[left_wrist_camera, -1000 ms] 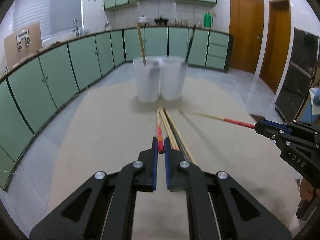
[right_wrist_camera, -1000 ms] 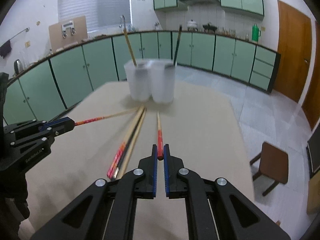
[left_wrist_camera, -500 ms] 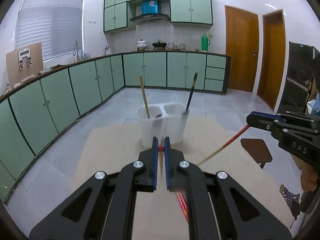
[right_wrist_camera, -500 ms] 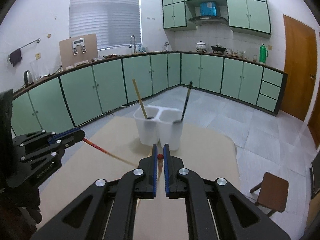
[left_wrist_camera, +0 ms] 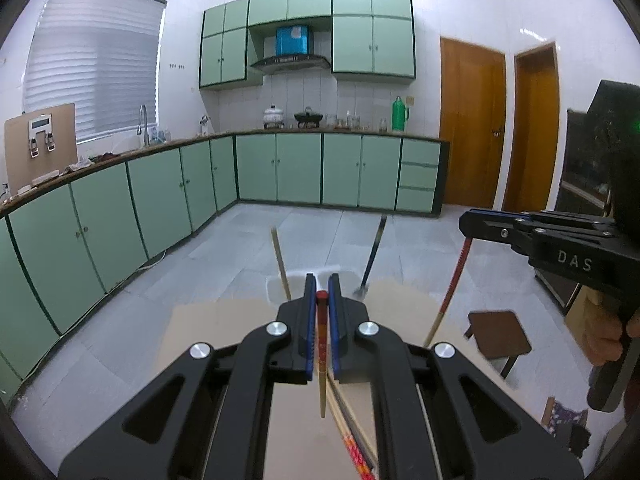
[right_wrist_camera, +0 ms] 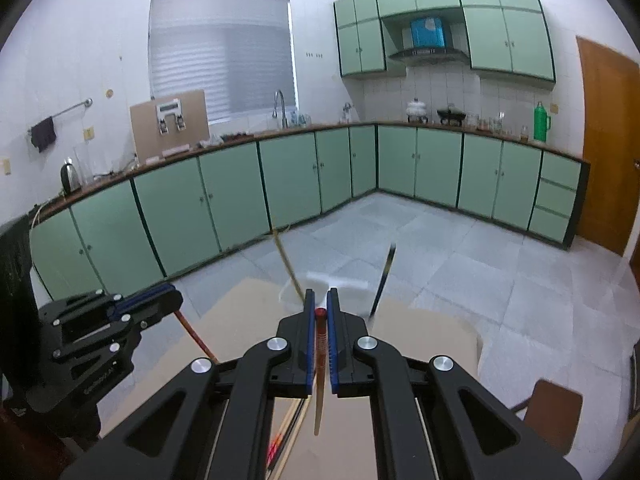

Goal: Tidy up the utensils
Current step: 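Lift both held chopsticks, carry them over the white holder and lower them in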

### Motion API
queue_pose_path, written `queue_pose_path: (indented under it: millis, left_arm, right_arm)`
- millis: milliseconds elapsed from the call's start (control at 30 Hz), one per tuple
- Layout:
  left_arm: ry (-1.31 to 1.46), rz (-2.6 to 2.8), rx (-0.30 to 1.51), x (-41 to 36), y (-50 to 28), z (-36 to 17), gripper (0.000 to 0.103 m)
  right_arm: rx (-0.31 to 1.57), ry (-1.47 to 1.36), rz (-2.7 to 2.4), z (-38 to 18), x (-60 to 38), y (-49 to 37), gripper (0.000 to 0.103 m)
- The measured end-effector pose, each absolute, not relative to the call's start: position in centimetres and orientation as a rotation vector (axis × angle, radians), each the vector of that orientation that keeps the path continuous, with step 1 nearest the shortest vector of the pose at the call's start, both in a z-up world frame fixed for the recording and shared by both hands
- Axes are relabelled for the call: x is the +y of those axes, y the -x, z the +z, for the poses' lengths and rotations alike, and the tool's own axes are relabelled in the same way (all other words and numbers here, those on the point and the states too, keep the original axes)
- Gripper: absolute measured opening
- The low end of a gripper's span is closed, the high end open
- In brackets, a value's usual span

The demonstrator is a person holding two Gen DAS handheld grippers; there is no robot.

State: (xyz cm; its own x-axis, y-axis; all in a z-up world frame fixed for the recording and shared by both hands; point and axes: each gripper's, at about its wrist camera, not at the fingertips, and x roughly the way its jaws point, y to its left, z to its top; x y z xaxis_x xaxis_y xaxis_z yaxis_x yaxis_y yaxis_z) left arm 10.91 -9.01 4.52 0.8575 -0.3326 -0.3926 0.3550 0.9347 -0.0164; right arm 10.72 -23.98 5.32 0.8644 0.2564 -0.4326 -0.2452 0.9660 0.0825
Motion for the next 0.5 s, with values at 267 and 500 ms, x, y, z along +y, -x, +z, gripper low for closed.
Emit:
queue_pose_path:
  millis: [267, 500]
  left_arm:
    - [-0.051, -0.36, 0.273, -10.7, -14.0, 9.9, 0.005]
    - [-0.038, -0.327, 0.215, -12.5, -18.8, 12.3, 0.005]
  right_arm:
    - [0.328, -0.015, 0.235, 11.0, -23.9, -14.0, 0.005]
    - [0.282, -0.038, 0.193, 13.0, -24.5, -18.5, 0.005]
